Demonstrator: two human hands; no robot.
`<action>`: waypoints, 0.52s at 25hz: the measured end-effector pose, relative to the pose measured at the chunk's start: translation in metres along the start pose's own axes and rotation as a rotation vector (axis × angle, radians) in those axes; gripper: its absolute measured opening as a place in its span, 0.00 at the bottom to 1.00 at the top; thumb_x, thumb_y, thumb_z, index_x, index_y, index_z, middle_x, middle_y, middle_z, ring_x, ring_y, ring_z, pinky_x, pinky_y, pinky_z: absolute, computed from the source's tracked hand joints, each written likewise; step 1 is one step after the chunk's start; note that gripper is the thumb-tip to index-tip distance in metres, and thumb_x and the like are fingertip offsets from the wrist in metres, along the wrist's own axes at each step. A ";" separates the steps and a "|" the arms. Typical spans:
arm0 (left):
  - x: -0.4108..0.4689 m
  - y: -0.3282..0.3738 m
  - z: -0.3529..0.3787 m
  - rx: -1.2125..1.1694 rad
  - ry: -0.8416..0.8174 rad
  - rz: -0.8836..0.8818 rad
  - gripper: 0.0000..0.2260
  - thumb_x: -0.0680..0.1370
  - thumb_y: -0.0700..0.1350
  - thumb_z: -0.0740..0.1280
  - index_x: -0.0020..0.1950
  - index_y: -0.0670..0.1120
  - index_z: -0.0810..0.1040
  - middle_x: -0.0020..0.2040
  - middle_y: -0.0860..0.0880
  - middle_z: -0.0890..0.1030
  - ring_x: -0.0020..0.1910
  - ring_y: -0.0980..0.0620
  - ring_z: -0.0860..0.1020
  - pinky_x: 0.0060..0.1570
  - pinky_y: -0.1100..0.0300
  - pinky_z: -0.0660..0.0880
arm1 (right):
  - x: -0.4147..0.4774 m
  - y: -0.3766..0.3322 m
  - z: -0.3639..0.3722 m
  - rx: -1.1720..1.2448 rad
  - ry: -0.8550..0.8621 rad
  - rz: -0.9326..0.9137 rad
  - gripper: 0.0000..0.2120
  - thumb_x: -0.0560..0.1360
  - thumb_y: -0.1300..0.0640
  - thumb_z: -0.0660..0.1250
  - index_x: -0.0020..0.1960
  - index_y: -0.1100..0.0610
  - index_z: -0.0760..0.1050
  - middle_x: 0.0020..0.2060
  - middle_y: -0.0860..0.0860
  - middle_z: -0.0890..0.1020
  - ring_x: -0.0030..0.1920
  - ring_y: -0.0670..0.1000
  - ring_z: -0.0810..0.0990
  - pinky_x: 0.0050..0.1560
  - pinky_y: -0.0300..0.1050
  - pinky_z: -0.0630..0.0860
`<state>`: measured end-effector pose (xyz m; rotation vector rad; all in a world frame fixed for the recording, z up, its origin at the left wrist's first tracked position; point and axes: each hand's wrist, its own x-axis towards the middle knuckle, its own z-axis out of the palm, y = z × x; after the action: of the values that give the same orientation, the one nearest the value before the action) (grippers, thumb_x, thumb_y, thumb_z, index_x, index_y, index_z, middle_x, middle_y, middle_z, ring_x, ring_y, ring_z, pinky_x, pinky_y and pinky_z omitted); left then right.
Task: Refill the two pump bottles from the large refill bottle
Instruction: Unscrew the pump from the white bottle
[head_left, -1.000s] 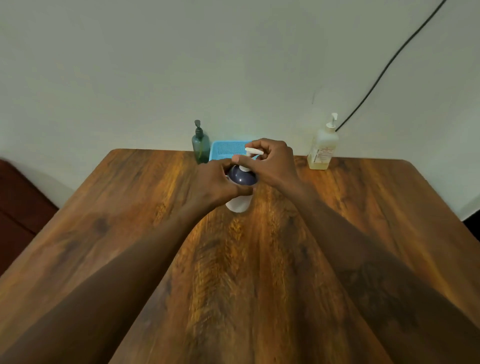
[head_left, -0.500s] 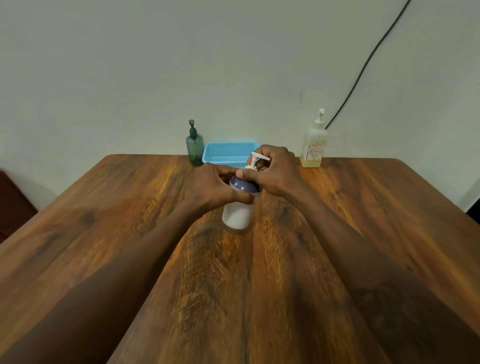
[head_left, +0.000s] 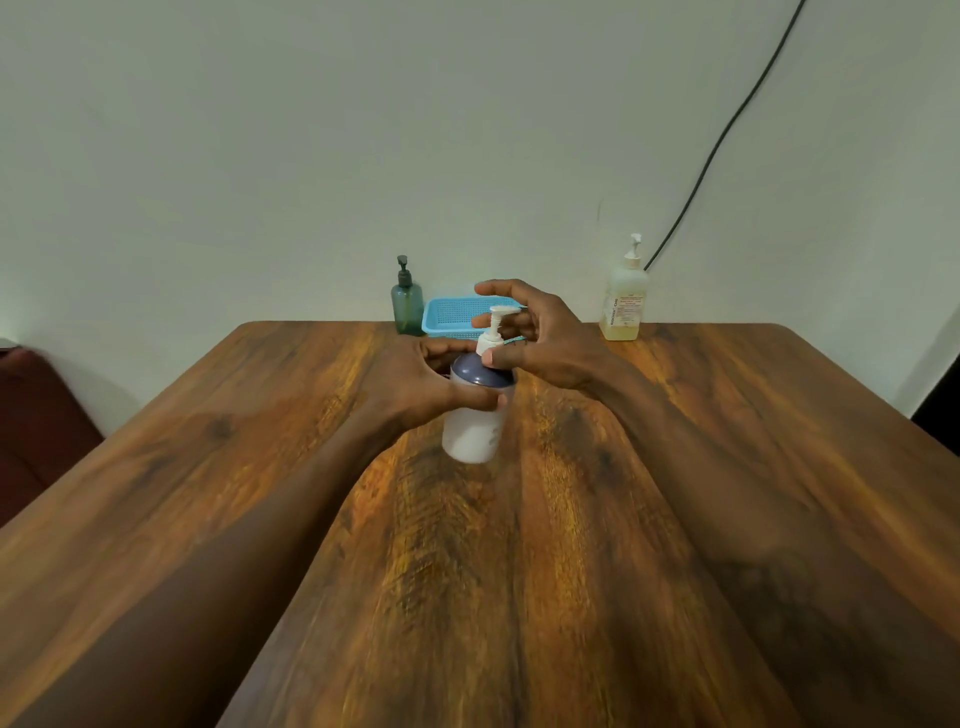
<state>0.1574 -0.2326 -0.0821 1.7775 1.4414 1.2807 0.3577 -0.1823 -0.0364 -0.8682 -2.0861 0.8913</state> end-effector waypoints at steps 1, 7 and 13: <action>-0.002 -0.001 -0.002 0.043 0.026 0.022 0.32 0.59 0.55 0.86 0.62 0.54 0.84 0.55 0.58 0.86 0.53 0.58 0.84 0.53 0.53 0.84 | -0.001 -0.004 0.006 -0.103 0.063 0.022 0.33 0.70 0.48 0.80 0.71 0.48 0.71 0.58 0.48 0.83 0.55 0.46 0.83 0.56 0.43 0.83; -0.014 0.000 -0.008 0.178 0.074 0.084 0.28 0.59 0.58 0.83 0.58 0.57 0.85 0.51 0.60 0.86 0.50 0.61 0.84 0.49 0.55 0.84 | 0.001 -0.010 0.030 -0.289 0.213 0.013 0.23 0.66 0.43 0.81 0.56 0.48 0.76 0.48 0.43 0.84 0.47 0.47 0.84 0.50 0.50 0.85; -0.021 -0.002 -0.021 0.218 -0.034 0.064 0.31 0.62 0.53 0.84 0.64 0.53 0.82 0.56 0.59 0.84 0.53 0.63 0.82 0.50 0.67 0.81 | 0.005 -0.009 0.029 -0.015 -0.036 0.043 0.38 0.70 0.61 0.78 0.74 0.43 0.64 0.65 0.51 0.80 0.60 0.48 0.82 0.62 0.49 0.81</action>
<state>0.1379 -0.2556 -0.0823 1.9910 1.5673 1.1549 0.3296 -0.1918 -0.0428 -0.9149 -2.1149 0.9211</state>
